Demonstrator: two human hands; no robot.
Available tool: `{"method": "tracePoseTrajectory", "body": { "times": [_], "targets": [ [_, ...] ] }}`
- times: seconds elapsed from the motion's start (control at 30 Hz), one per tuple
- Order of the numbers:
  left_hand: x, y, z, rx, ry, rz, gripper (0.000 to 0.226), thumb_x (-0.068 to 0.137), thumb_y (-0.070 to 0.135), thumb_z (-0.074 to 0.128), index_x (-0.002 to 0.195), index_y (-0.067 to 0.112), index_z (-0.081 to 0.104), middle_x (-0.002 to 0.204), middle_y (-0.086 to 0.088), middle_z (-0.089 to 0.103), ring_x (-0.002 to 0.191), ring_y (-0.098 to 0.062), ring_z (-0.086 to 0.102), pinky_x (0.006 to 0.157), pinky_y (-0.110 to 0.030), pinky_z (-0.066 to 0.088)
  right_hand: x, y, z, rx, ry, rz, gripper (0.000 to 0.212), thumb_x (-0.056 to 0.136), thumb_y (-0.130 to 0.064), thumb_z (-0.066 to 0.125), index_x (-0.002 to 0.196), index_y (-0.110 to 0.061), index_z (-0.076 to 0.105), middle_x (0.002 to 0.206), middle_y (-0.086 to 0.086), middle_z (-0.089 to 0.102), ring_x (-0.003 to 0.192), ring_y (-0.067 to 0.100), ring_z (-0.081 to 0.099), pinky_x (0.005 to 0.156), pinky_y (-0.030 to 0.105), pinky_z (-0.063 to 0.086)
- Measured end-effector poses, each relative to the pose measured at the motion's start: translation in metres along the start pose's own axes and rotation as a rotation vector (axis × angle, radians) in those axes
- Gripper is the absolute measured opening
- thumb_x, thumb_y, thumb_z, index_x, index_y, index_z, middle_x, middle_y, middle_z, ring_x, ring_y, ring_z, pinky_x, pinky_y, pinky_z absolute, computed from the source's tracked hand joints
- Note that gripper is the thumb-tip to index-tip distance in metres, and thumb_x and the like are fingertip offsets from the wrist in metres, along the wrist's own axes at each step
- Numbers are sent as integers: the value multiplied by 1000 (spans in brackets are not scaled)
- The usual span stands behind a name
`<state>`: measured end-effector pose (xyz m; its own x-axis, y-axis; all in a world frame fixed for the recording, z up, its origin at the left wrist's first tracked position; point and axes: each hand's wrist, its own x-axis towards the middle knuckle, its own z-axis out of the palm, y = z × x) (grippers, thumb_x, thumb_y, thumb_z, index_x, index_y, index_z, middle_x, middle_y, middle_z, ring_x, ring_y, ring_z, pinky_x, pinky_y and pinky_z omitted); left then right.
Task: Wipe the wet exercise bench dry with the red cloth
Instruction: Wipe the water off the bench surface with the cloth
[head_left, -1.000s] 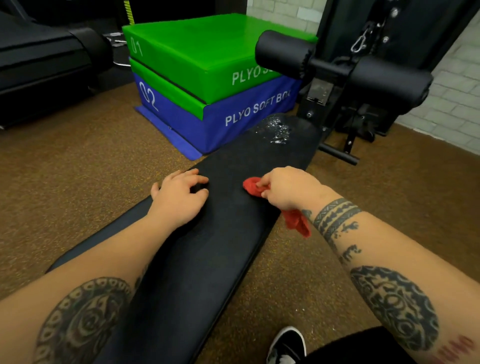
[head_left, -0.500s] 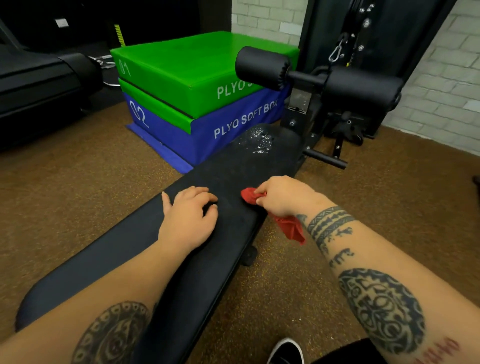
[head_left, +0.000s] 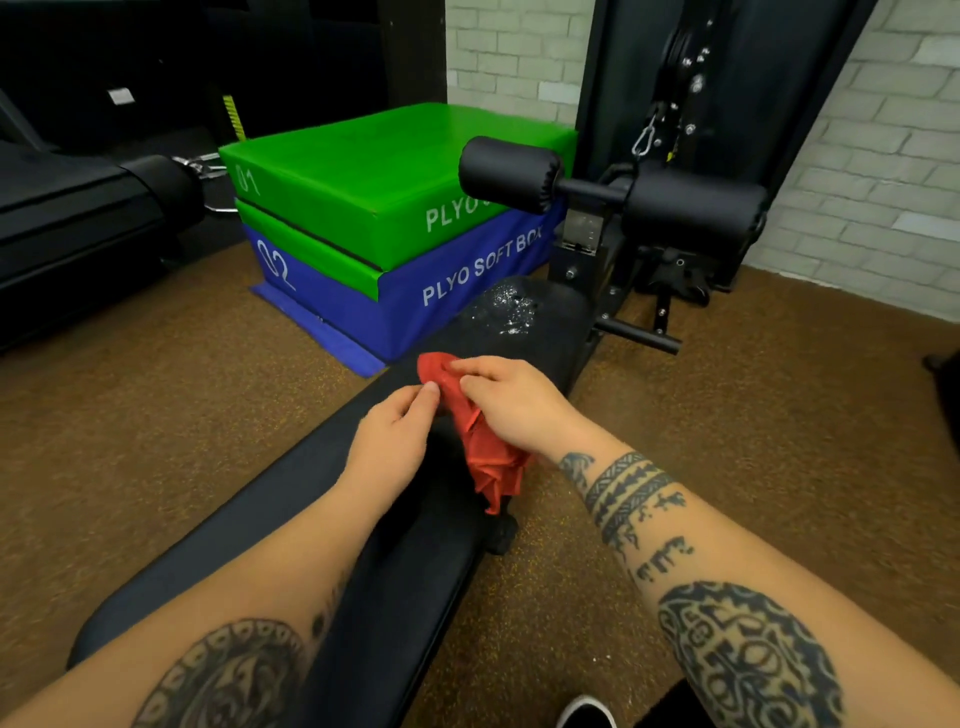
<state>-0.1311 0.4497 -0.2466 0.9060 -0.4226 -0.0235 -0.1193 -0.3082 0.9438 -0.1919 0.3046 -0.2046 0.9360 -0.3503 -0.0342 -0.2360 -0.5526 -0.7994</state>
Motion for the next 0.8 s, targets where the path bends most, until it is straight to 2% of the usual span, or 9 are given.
{"method": "tracePoseTrajectory", "body": {
  "times": [0.07,0.13,0.27,0.37,0.47,0.53,0.63,0.7,0.8],
  "targets": [
    [2,20,-3,-293,-23,-59,29,94,50,53,97,30,74,95,4,77,98,-17,71,89,-40,55,-8,-13,10,45,64,-41,37,95,-27,57,132,-27,64,133,-6,65,121,9,59,105,23,42],
    [6,36,-7,-381,15,-55,23,99,36,55,97,24,74,91,2,77,89,-14,73,75,-30,56,-12,-22,18,85,148,-42,42,92,-30,62,133,-31,60,125,-8,68,113,10,63,99,23,46],
    [31,52,-19,-309,23,17,18,99,28,56,101,25,74,94,-1,77,95,-24,72,80,-40,58,5,-37,7,142,208,13,48,86,-38,70,129,-29,51,94,-9,68,86,11,67,80,29,52],
    [53,61,-13,-328,9,-4,15,98,29,58,96,34,71,92,-5,76,89,-29,73,76,-51,61,28,-36,-10,153,231,-4,47,86,-48,67,129,-33,54,103,-5,68,93,12,68,90,38,55],
    [72,72,5,-349,-7,2,9,96,28,61,93,28,69,91,-7,76,85,-29,74,66,-47,62,42,-26,-20,118,236,-100,48,90,-48,63,135,-35,55,120,-5,64,108,6,62,97,24,48],
    [82,79,15,-443,-82,-69,12,97,30,60,94,21,67,92,-6,76,84,-27,73,63,-38,59,46,-17,-22,178,202,-155,37,96,-40,60,133,-34,58,115,-11,66,104,-3,62,89,11,45],
    [96,80,24,-552,-317,-236,30,101,40,51,111,17,67,104,-7,76,87,-30,75,66,-42,60,56,9,-29,222,273,-149,29,96,-28,61,124,-37,63,107,-23,66,98,-16,60,86,4,41],
    [110,68,30,-394,-366,-248,35,99,46,50,110,19,70,105,-5,76,90,-29,75,74,-46,61,72,34,-40,148,341,-84,21,94,-28,64,114,-34,69,104,-21,69,96,-12,62,91,13,46],
    [139,34,34,54,-95,-87,21,96,39,58,98,25,74,102,6,76,93,-18,71,90,-40,56,89,70,-68,4,446,110,26,90,-40,65,115,-34,71,108,-11,72,102,9,66,96,30,50]
  ]
}}
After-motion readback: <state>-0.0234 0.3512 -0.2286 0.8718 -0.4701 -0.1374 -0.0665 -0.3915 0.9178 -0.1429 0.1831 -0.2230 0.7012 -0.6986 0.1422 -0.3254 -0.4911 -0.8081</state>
